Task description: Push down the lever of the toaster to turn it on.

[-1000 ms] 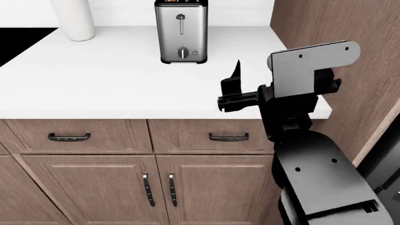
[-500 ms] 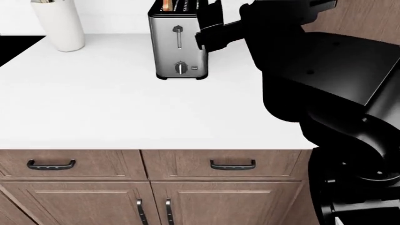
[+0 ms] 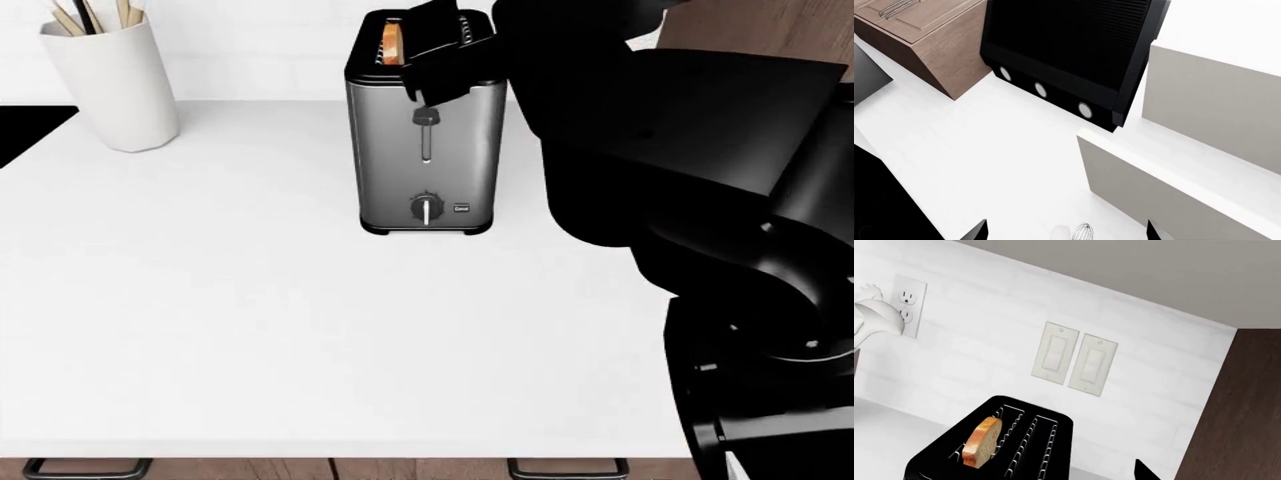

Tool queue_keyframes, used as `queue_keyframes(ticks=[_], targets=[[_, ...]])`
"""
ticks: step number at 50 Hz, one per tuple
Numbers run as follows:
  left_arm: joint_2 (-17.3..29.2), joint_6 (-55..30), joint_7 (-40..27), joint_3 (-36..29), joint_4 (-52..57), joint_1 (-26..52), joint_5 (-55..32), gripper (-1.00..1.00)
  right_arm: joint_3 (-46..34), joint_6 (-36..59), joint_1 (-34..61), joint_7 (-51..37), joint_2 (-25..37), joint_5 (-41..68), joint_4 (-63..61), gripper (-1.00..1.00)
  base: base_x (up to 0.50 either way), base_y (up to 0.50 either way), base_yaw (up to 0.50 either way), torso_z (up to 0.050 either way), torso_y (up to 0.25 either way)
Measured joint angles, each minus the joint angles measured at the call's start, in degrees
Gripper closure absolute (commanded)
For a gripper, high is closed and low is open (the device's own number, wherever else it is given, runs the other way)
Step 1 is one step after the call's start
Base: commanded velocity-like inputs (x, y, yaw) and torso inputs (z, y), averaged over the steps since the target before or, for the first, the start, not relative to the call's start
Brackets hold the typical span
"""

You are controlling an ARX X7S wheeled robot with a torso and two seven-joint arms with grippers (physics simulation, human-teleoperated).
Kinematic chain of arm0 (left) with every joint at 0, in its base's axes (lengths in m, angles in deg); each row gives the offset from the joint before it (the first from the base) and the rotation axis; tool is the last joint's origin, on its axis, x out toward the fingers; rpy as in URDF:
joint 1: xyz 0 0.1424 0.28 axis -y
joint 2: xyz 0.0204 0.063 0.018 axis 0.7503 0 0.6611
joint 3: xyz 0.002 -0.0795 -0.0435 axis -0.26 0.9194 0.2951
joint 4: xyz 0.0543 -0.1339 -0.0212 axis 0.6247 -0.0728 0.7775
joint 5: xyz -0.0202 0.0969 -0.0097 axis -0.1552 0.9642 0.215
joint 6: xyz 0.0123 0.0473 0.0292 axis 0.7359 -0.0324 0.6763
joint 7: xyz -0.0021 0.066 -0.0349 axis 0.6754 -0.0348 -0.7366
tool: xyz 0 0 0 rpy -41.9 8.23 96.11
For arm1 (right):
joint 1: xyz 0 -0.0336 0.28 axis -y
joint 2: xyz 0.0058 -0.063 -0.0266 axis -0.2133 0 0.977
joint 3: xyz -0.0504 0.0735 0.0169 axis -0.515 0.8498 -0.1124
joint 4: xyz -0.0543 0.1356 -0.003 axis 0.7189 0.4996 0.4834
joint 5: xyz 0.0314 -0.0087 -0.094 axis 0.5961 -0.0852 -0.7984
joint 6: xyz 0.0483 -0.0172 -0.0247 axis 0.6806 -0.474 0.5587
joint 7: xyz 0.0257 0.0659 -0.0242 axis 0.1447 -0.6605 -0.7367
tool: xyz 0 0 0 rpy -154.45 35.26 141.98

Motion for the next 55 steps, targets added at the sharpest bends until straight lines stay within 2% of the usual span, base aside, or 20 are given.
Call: queue_keyframes(ticks=[8, 9, 30, 55], targets=[[0.1, 0.6, 0.0, -0.2, 0.0, -0.4, 0.0, -1.0, -0.6, -0.9, -0.1, -0.3, 0.0, 0.3, 0.3, -1.0, 0.0, 0.0, 0.0, 0.0, 0.0], [0.1, 0.7, 0.0, -0.2, 0.0, -0.4, 0.0, -1.0, -0.7, -1.0, -0.1, -0.4, 0.0, 0.3, 0.4, 1.0, 0.0, 0.0, 0.0, 0.0, 0.0], [0.6, 1.9, -0.5, -0.7, 0.0, -1.2, 0.3, -1.0, 0.0, -5.2, -1.6, -1.5, -2.6, 1.1, 2.4, 1.0, 0.0, 0.0, 0.0, 0.0, 0.0], [1.2, 3.0, -0.9, -1.8, -0.1, -1.7, 0.9, -1.0, -1.3, -10.9, -11.4, -1.9, -3.7, 4.5, 2.7, 1.0, 0.0, 0.0, 0.0, 0.0, 0.0]])
